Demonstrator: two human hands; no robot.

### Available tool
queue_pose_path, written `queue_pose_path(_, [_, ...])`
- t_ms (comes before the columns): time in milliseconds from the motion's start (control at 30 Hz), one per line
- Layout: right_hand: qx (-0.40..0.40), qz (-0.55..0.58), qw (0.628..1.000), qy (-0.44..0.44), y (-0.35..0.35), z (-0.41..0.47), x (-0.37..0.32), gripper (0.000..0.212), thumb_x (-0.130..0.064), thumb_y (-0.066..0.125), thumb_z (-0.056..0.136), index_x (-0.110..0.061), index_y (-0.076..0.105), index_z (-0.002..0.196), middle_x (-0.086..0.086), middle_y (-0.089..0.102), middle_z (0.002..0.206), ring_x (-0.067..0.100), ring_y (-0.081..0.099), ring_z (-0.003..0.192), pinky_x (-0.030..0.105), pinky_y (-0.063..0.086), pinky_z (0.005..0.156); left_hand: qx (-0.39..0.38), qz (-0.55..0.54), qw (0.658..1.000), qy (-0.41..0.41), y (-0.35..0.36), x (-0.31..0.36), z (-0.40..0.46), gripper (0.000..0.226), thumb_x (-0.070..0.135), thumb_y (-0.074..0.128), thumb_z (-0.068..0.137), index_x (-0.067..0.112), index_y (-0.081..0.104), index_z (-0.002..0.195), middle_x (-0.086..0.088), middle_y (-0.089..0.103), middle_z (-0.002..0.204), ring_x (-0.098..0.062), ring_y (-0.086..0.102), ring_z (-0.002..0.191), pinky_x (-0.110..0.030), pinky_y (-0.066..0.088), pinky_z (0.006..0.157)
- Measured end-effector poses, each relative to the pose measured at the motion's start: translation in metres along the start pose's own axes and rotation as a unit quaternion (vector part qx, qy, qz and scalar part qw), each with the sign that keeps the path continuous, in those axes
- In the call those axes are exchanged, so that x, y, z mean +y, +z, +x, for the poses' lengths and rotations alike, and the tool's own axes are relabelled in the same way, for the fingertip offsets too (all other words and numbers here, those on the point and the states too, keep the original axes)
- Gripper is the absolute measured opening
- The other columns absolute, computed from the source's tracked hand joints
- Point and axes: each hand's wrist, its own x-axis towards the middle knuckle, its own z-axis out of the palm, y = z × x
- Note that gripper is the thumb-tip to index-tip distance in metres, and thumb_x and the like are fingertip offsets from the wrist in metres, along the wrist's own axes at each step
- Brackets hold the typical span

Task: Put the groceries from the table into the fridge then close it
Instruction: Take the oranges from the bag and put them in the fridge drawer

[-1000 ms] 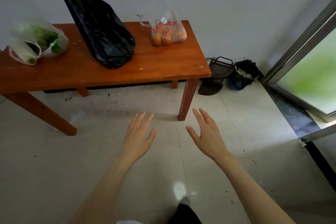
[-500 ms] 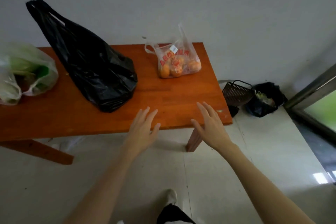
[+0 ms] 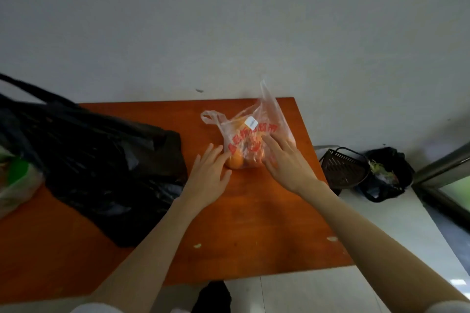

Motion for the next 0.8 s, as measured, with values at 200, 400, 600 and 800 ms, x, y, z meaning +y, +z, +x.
queue_pose_path(200, [0.026, -0.070, 0.995, -0.061, 0.001, 0.111, 0.012, 0.045, -0.012, 0.054, 0.089, -0.013, 0.046, 0.134, 0.009, 0.046, 0.139, 0.027, 0.038, 0.133, 0.044, 0.034, 0.109, 0.065, -0.040, 0.995, 0.060, -0.022, -0.012, 0.096, 0.047, 0.020, 0.048, 0.095, 0.019, 0.037, 0.141, -0.003, 0.039, 0.145, -0.018, 0.030, 0.137, -0.034, 0.025, 0.111])
queue_pose_path(400, [-0.082, -0.273, 0.957, -0.049, 0.022, 0.149, 0.036, 0.060, -0.024, 0.045, 0.092, -0.025, 0.020, 0.147, 0.003, 0.012, 0.157, 0.023, -0.007, 0.145, 0.052, -0.013, 0.114, -0.048, 0.059, 0.996, 0.056, -0.001, -0.013, 0.146, 0.062, 0.032, 0.046, 0.094, 0.013, 0.019, 0.147, -0.010, 0.028, 0.152, -0.028, 0.014, 0.143, -0.050, 0.007, 0.117])
queue_pose_path(600, [-0.136, -0.275, 0.949, 0.068, 0.027, 0.118, 0.075, 0.041, -0.027, 0.042, 0.095, -0.020, 0.042, 0.135, 0.007, 0.039, 0.144, 0.024, 0.023, 0.140, 0.051, 0.002, 0.115, -0.099, 0.103, 0.984, 0.105, 0.023, -0.023, 0.134, 0.036, 0.031, 0.052, 0.090, 0.015, 0.050, 0.122, -0.007, 0.061, 0.117, -0.027, 0.046, 0.122, -0.037, 0.024, 0.108])
queue_pose_path(800, [-0.123, -0.137, 0.977, 0.107, 0.041, 0.057, 0.084, 0.043, -0.008, 0.043, 0.091, -0.014, 0.044, 0.134, 0.009, 0.055, 0.120, 0.030, 0.052, 0.113, 0.035, 0.042, 0.089, -0.035, 0.072, 0.983, 0.164, 0.042, -0.027, 0.105, 0.005, 0.014, 0.067, 0.077, 0.018, 0.067, 0.081, -0.001, 0.060, 0.074, -0.023, 0.062, 0.077, -0.039, 0.054, 0.075])
